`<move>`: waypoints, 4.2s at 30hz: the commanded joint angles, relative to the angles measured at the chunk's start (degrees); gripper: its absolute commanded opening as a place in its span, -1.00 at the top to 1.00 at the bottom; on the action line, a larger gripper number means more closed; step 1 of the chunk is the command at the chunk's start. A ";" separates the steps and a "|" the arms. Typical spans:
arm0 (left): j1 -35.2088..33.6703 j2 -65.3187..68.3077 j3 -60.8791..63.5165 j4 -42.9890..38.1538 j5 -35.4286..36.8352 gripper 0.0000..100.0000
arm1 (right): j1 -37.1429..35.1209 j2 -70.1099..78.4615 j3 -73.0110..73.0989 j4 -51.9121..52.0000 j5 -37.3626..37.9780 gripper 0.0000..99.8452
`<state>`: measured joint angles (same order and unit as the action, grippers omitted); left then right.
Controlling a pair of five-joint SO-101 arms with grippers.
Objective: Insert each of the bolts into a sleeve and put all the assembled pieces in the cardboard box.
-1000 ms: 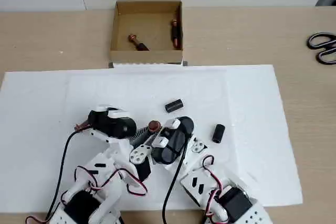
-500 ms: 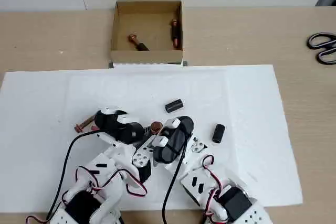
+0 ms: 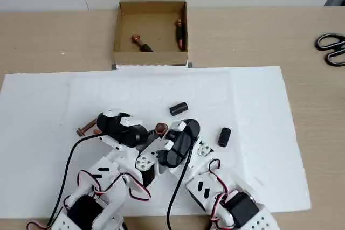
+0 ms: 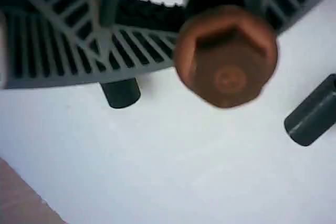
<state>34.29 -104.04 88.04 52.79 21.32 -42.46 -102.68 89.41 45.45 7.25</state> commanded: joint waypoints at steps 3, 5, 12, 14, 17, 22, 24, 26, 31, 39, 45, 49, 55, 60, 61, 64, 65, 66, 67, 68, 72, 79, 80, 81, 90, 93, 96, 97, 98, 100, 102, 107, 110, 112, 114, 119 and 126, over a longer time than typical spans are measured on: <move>-3.69 0.09 1.01 2.55 -5.80 0.57 | 0.22 -0.92 -3.60 -1.71 0.35 1.00; -5.54 0.09 1.01 3.16 -6.86 0.56 | 0.22 -0.92 -3.34 -1.80 0.35 1.00; -6.86 0.09 0.22 2.99 -7.74 0.56 | 0.22 -0.92 -2.73 -1.63 0.35 1.00; -7.03 0.09 -1.19 2.99 -7.38 0.56 | 0.22 -0.92 -2.64 -1.54 0.26 1.00; -7.03 0.09 -5.05 3.25 -6.15 0.56 | 0.31 -0.92 -1.41 -1.71 0.26 1.00; -7.12 0.09 -9.54 3.25 -5.63 0.57 | 0.31 -0.92 -0.79 -1.80 0.18 1.00; -7.12 0.09 -11.03 3.16 -5.63 0.63 | 0.31 -0.92 -0.79 -1.80 0.18 1.00; -7.12 0.09 -12.26 2.99 -5.63 0.73 | 0.31 -0.92 -0.79 -1.80 0.18 1.00; -10.46 0.09 -13.76 2.90 -5.80 0.98 | 1.19 -0.92 -0.79 -1.80 0.18 1.00; -32.18 0.09 -11.91 3.08 -5.89 0.99 | 10.95 -0.92 0.70 -1.89 -2.11 1.00; -42.64 0.09 -7.25 3.16 -5.71 0.99 | 15.34 -0.22 0.18 -6.73 -9.49 1.00; -46.77 0.09 -6.11 3.25 -5.89 0.99 | 18.33 0.04 -3.96 -6.55 -9.58 1.00; -48.70 0.09 -6.02 6.95 -5.89 0.99 | 19.91 10.77 -14.86 -6.73 -10.20 1.00; -48.79 0.09 -6.11 9.76 -5.71 0.99 | 19.91 25.98 -27.69 -6.73 -14.59 1.00; -48.79 0.09 -6.11 9.58 -5.80 0.99 | 19.91 28.88 -29.45 -6.90 -14.51 1.00; -48.70 0.09 -6.11 9.58 -5.98 0.99 | 19.91 37.05 -34.20 -7.16 -14.33 1.00; -48.70 0.09 -6.11 9.58 -5.98 0.99 | 19.91 39.87 -35.87 -7.52 -14.42 1.00; -48.70 0.09 -6.11 9.67 -6.07 0.99 | 19.91 42.77 -37.36 -8.13 -14.51 1.00; -48.70 0.09 -6.11 9.76 -6.07 0.99 | 19.91 45.93 -39.12 -8.84 -14.51 1.00; -48.79 0.09 -6.11 9.76 -6.07 0.99 | 20.00 49.01 -41.05 -9.45 -14.51 1.00; -48.79 0.09 -6.11 9.76 -6.07 0.99 | 20.00 62.55 -51.69 -10.33 -14.59 1.00; -48.79 0.09 -5.93 9.76 -8.35 0.99 | 21.41 85.67 -75.43 -10.15 -14.42 1.00; -48.79 0.09 -5.93 9.76 -8.97 0.99 | 21.85 88.92 -78.86 -10.15 -14.42 1.00; -48.79 0.09 -5.93 9.76 -9.41 0.99 | 22.11 91.74 -82.46 -10.24 -14.51 1.00; -48.79 0.09 -6.11 9.85 -10.99 0.99 | 23.16 114.86 -111.47 -12.18 -14.51 0.99; -48.88 0.09 -6.11 9.85 -10.99 0.99 | 23.25 121.89 -117.45 -13.67 -14.33 0.99; -48.88 0.09 -6.20 9.85 -10.99 0.99 | 23.25 128.48 -122.20 -14.81 -14.33 0.99; -48.88 0.09 -6.20 9.85 -10.99 0.99 | 23.16 130.51 -123.69 -14.81 -14.33 0.99; -48.88 0.09 -6.20 9.85 -10.99 0.99 | 23.08 132.70 -125.10 -14.81 -14.33 0.99; -48.88 0.09 -6.20 9.85 -10.99 0.99 | 22.99 136.92 -127.03 -15.60 -14.42 0.99; -48.88 0.09 -6.20 9.85 -10.99 0.99 | 22.99 141.32 -128.44 -17.54 -14.33 0.99; -48.88 0.09 -8.04 11.16 -11.87 0.99 | 22.29 150.37 -132.75 -15.52 -14.15 0.93; -48.79 0.09 -9.98 13.89 -13.10 0.99 | 21.23 151.96 -134.42 -10.24 -14.24 0.66; -48.79 0.09 -11.21 16.09 -13.01 0.99 | 20.70 152.04 -134.42 -8.84 -14.24 0.48; -48.79 0.09 -11.65 17.05 -13.01 0.99 | 20.26 152.04 -134.68 -8.57 -14.33 0.41; -48.79 0.09 -11.65 17.23 -12.75 0.99 | 20.18 151.96 -139.96 -5.76 -14.51 0.41; -48.88 0.09 -11.74 17.23 -12.84 0.99 | 20.79 151.96 -161.14 13.85 -14.59 0.41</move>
<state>-14.33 -103.52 78.81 69.85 8.66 -22.07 50.64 -60.04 50.81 -6.73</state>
